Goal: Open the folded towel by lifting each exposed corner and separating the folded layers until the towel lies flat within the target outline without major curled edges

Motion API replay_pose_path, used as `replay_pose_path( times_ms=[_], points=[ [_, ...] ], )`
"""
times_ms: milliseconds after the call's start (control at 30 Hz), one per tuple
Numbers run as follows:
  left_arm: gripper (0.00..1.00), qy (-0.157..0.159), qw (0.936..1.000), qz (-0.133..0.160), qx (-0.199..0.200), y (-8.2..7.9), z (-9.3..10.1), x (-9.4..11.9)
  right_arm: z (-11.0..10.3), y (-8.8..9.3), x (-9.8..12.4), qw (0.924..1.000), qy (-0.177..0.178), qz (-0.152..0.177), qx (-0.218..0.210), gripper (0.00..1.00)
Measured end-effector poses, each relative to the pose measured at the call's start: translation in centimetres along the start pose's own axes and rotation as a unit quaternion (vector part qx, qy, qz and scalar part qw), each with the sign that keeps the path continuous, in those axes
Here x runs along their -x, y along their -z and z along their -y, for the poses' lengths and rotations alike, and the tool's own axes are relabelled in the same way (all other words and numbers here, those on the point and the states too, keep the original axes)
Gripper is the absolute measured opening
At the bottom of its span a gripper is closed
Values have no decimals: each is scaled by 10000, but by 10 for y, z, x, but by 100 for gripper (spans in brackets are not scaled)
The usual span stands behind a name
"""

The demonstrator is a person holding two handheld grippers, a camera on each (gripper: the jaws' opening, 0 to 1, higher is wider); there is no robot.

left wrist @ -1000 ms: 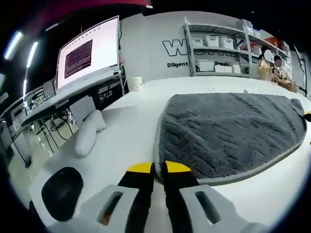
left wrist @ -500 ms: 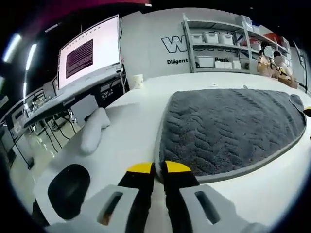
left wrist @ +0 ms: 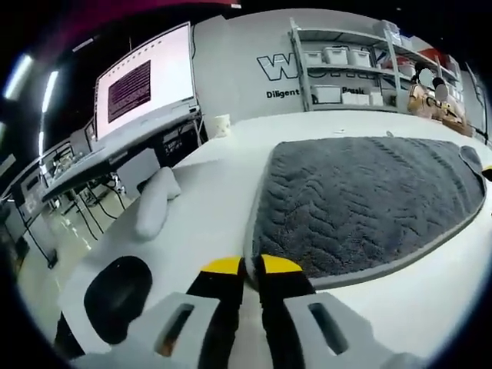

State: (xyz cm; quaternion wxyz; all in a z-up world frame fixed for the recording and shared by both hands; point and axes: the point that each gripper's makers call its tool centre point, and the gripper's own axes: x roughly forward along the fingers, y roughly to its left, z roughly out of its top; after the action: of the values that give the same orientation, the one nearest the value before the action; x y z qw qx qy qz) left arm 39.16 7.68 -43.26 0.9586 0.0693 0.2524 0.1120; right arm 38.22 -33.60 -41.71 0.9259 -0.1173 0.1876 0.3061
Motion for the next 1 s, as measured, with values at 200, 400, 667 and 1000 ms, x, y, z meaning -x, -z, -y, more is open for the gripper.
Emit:
replay_pose_path(
  times_ms=[200, 400, 667, 1000],
  points=[
    [8, -17, 10000, -43, 33, 2, -2, 2, -2, 0, 0, 10000, -60, -12, -9, 84],
    [24, 28, 9999, -20, 121, -1, -1, 2, -2, 3, -1, 9999, -21, -116, 14, 85],
    [69, 1034, 9944, 160, 161, -21, 43, 11, 4, 2, 1, 9999, 56, -120, -5, 85],
    [89, 2382, 9689, 642, 204, -59, 107, 16, 17, 0, 10, 9996, 230, -162, 31, 85]
  ],
)
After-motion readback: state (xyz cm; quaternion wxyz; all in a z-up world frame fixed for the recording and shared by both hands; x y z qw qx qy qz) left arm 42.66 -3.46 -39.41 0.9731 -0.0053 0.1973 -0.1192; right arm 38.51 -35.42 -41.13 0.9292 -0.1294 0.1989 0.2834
